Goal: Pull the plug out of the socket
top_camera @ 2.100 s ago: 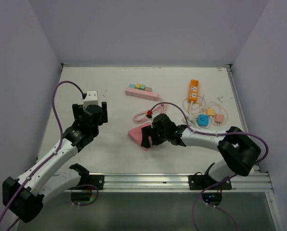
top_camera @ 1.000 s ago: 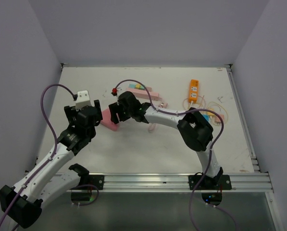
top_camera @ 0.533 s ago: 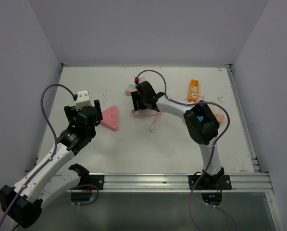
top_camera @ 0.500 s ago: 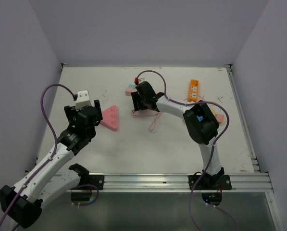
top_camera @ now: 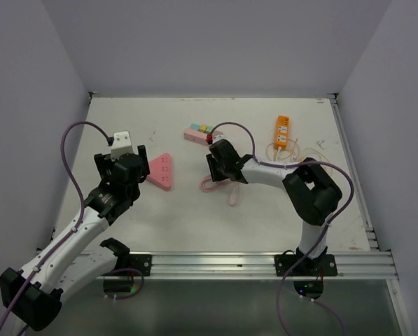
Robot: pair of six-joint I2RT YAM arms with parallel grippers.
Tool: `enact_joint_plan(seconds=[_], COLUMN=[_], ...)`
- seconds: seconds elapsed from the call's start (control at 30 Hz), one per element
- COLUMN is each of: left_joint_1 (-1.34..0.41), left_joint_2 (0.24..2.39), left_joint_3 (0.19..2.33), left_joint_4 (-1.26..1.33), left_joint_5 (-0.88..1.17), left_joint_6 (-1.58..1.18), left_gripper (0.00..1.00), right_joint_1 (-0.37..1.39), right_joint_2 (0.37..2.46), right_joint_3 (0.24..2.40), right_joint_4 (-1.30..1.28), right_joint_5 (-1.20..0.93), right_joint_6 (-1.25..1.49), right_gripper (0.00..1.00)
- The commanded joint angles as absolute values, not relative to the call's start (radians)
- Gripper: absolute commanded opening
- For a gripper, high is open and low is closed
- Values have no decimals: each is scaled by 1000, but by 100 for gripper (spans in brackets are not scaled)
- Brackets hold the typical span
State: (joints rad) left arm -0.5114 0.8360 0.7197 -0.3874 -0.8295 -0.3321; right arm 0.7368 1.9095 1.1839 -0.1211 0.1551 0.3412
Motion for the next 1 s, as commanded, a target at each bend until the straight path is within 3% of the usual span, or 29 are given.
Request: enact_joint_plan(seconds=[0.0, 0.27, 0.43, 0.7, 0.97], left_joint_1=[-505, -503, -500, -497, -497], left_joint_2=[841, 851, 864, 873, 873], left_joint_3=[719, 718, 721, 719, 721], left_joint_4=[-367, -367, -367, -367, -367], left_joint_5=[-836, -839, -831, -830, -822], left_joint_6=[-350, -350, -351, -351, -350], left_gripper=[100, 100, 99, 100, 100], right_joint_1=[761, 822, 853, 729, 552], right_joint_2=[1823, 1616, 1530, 1534, 1759], right_joint_3=[1056, 835, 842, 1055, 1328], right_joint_4=[-225, -248, -296, -374, -344], right_joint_5=[100, 6, -35, 40, -74], right_joint_6=[390, 469, 459, 264, 123], right_gripper=[34, 34, 37, 52, 73])
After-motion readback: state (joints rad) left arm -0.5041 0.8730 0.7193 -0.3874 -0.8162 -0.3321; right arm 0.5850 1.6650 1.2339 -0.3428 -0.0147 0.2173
